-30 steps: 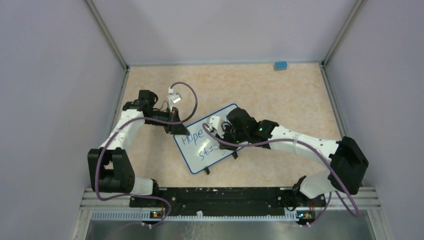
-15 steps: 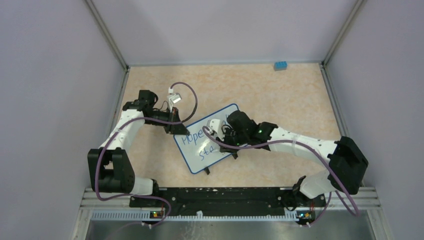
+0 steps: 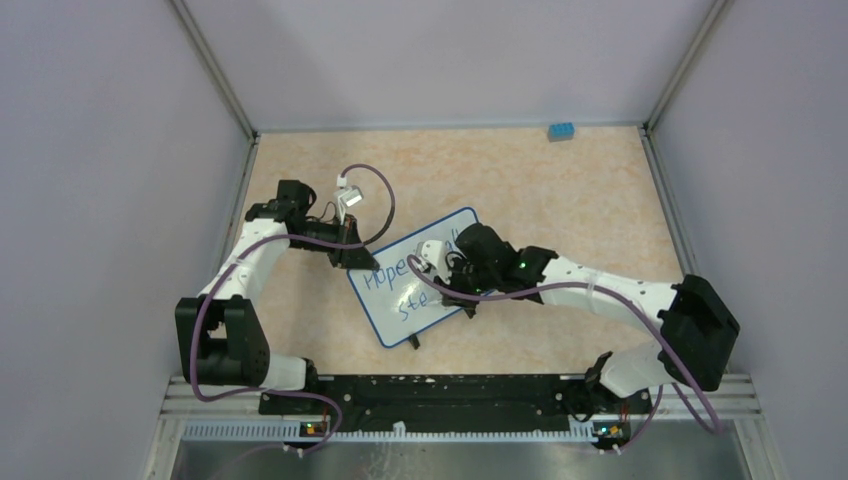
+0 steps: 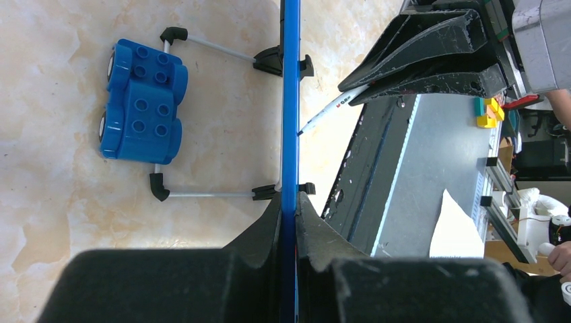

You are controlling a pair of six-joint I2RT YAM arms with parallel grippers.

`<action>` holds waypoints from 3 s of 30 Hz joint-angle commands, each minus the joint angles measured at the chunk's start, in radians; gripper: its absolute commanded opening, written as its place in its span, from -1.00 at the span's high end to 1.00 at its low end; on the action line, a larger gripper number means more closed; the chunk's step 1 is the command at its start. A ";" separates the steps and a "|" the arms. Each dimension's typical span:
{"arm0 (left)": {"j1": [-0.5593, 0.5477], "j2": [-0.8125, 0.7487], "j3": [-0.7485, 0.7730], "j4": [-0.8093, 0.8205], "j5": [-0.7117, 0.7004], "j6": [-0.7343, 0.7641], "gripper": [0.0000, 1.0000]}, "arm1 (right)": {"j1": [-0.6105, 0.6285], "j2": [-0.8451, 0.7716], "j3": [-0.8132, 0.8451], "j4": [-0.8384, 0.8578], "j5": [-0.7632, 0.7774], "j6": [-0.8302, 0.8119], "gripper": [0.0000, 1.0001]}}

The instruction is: Write a sentence on the whiteboard

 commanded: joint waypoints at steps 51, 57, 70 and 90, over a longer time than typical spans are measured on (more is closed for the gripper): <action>-0.004 -0.017 -0.012 0.013 -0.007 0.005 1.00 | -0.065 -0.050 0.075 0.010 0.016 -0.016 1.00; -0.004 -0.015 -0.012 0.014 -0.007 0.005 1.00 | -0.064 -0.041 0.062 0.004 -0.017 -0.014 1.00; -0.004 -0.014 -0.012 0.013 -0.009 0.005 1.00 | -0.064 -0.029 0.049 0.014 0.010 -0.005 1.00; -0.003 -0.015 -0.013 0.013 -0.010 0.004 1.00 | -0.101 -0.050 0.074 -0.011 0.038 -0.006 1.00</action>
